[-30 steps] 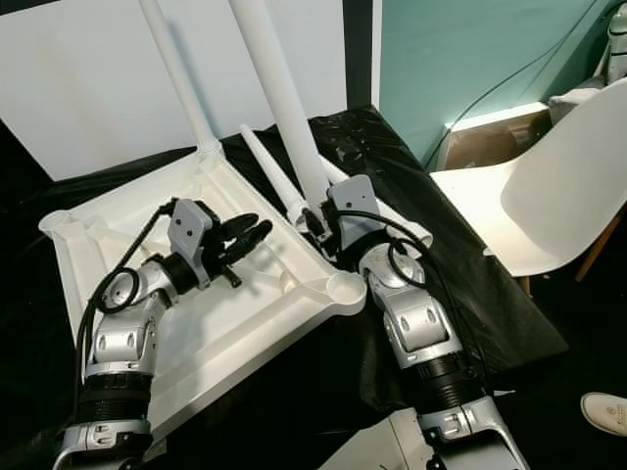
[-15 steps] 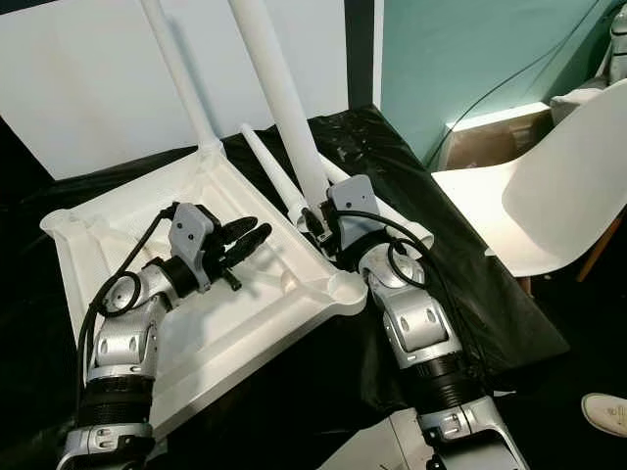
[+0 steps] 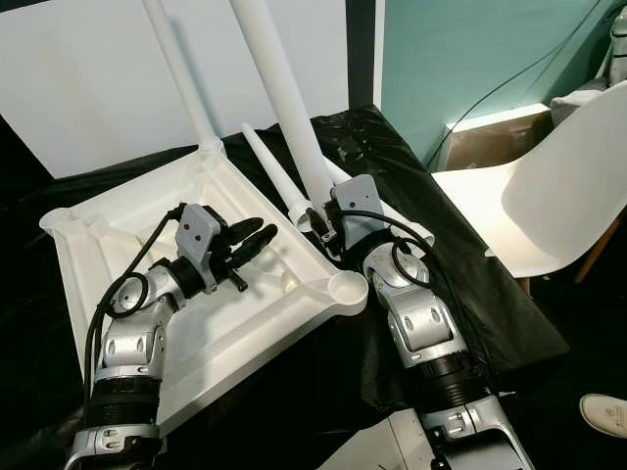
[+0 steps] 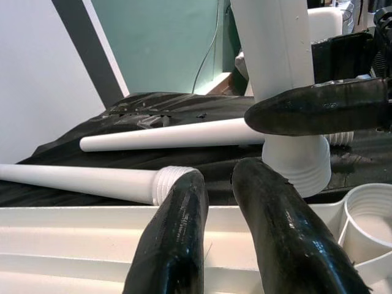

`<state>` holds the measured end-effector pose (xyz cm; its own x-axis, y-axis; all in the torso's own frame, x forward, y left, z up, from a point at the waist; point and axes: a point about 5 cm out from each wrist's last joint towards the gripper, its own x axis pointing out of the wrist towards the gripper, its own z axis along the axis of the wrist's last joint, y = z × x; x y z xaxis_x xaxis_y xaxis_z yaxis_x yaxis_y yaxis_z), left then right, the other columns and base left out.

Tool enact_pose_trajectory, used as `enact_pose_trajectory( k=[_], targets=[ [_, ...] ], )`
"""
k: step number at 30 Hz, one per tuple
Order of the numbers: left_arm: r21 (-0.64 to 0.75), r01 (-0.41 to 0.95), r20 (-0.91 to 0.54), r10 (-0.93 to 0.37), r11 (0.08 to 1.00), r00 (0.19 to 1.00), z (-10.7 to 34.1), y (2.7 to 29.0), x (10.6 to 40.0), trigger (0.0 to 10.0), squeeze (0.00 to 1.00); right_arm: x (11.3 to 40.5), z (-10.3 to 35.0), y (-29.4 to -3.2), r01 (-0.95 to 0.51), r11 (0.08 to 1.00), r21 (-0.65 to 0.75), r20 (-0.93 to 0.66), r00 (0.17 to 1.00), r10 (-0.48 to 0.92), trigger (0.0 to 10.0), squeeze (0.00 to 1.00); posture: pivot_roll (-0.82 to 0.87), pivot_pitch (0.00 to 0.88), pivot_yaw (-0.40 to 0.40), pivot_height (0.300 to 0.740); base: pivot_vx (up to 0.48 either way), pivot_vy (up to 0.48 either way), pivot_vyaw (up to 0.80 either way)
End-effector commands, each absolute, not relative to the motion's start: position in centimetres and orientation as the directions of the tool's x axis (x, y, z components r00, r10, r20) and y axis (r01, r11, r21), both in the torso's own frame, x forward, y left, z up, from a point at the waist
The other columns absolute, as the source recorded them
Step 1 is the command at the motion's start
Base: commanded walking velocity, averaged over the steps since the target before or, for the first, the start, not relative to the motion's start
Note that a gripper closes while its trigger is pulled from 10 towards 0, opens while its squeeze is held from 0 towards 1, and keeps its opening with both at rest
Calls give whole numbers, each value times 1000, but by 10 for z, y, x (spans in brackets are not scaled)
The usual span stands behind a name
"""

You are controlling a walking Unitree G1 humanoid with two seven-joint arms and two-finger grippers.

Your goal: Building children table

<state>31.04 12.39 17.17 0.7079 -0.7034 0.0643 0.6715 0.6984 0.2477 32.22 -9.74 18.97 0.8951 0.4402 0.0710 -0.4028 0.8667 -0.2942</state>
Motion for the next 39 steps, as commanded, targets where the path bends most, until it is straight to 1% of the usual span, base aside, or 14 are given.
enact_pose_trajectory(
  k=[1, 21, 22, 27, 28, 29, 35, 39],
  targets=[
    [210, 375, 135, -407, 903, 903, 172, 141, 319, 10000, 0, 323, 197, -92, -407, 859, -311, 95, 886, 454, 10000, 0, -81, 0, 96, 740, 0, 0, 0],
    [199, 409, 121, -436, 891, 892, 170, 138, 317, 10000, 0, 319, 195, -93, -398, 865, -306, 92, 892, 442, 10000, 0, -83, 0, 110, 740, 0, 0, 0],
    [192, 415, 124, -442, 889, 888, 170, 138, 317, 10000, 1000, 319, 195, -92, -398, 865, -306, 92, 892, 443, 10000, 0, -83, 0, 109, 740, 0, 0, 0],
    [201, 390, 128, -419, 899, 899, 172, 141, 317, 10000, 1000, 319, 195, -91, -399, 865, -305, 93, 891, 444, 10000, 0, -80, 0, 109, 740, 0, 0, 0],
    [202, 387, 129, -416, 900, 900, 172, 141, 318, 10000, 584, 320, 195, -91, -399, 865, -305, 94, 891, 444, 10000, 0, -81, 0, 110, 740, 0, 0, 0],
    [201, 388, 129, -417, 900, 900, 172, 141, 318, 10000, 0, 320, 195, -91, -399, 865, -305, 94, 891, 444, 10000, 0, -81, 0, 110, 740, 0, 0, 0],
    [197, 394, 129, -422, 898, 897, 172, 140, 318, 10000, 0, 320, 196, -91, -398, 865, -306, 95, 891, 444, 10000, 0, -81, 0, 110, 740, 0, 0, 0],
    [192, 423, 96, -446, 886, 890, 168, 139, 317, 10000, 0, 319, 196, -92, -396, 865, -309, 95, 892, 442, 10000, 0, -85, 0, 112, 740, 0, 0, 0]
  ],
)
